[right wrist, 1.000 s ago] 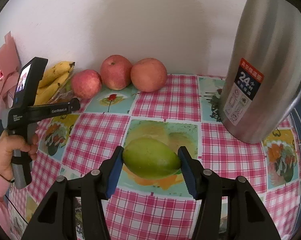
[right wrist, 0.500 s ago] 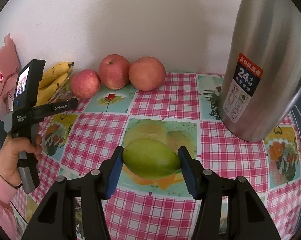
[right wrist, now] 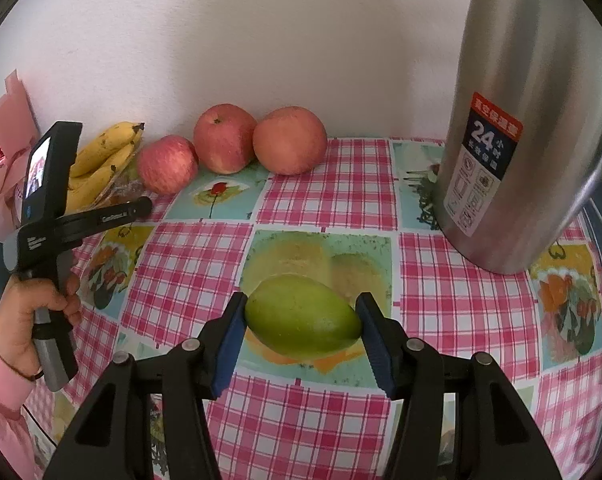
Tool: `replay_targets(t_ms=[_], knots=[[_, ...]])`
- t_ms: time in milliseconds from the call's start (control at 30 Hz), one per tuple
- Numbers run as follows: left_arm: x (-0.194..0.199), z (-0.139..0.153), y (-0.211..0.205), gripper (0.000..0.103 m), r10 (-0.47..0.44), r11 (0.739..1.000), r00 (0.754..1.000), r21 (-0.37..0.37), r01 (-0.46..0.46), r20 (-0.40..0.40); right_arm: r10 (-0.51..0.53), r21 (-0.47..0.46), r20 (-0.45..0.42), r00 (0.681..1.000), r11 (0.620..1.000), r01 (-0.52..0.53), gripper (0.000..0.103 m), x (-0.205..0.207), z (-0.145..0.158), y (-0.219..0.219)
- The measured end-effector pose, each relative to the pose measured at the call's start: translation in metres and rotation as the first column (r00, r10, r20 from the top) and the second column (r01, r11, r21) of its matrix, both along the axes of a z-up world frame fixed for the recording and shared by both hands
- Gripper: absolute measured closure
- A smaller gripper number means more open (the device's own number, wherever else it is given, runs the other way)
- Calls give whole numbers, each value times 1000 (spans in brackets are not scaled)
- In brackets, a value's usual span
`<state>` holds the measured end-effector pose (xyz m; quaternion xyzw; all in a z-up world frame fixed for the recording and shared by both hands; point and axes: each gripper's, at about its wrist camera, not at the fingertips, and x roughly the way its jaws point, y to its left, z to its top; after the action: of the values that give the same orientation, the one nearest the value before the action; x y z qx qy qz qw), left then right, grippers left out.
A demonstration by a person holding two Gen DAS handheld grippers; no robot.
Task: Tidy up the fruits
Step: 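Grasp the dark plum by the apples with the left gripper while the right holds the pear, then carry the pear and plum over the steel bowl and open both grippers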
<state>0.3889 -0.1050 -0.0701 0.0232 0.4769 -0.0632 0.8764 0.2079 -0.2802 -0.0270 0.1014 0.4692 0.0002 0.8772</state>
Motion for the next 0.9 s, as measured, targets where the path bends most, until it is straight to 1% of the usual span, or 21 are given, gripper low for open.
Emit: replay_targets(t_ms=[33, 200, 333, 467, 600, 633, 767, 867, 900], knots=[[-6, 7, 5, 78, 4, 1000, 1000, -8, -4, -2, -1, 0, -3, 1000, 1000, 1, 46, -1, 0, 1], [-31, 20, 17, 78, 18, 999, 999, -26, -19, -32, -8, 7, -22, 1000, 1000, 8, 46, -13, 3, 7], [-60, 34, 30, 78, 39, 998, 997, -52, -42, -63, -22, 28, -33, 999, 999, 23, 46, -29, 13, 13], [-104, 55, 45, 78, 49, 994, 995, -90, -57, -89, -32, 32, -39, 999, 999, 34, 46, -51, 32, 22], [-142, 79, 54, 78, 42, 990, 994, -128, -54, -97, -41, 42, -35, 999, 998, 42, 46, -77, 54, 29], [-157, 87, 57, 78, 36, 989, 995, -138, -49, -93, -41, 42, -33, 999, 998, 43, 46, -83, 60, 31], [-181, 108, 57, 78, 19, 987, 996, -158, -33, -84, -44, 34, -22, 999, 998, 45, 46, -112, 82, 41], [-210, 125, 65, 78, 15, 980, 996, -195, -33, -93, -53, 26, -13, 998, 998, 54, 46, -133, 93, 47], [-216, 126, 66, 78, 16, 979, 995, -202, -36, -98, -55, 20, -10, 998, 998, 55, 46, -140, 97, 49]])
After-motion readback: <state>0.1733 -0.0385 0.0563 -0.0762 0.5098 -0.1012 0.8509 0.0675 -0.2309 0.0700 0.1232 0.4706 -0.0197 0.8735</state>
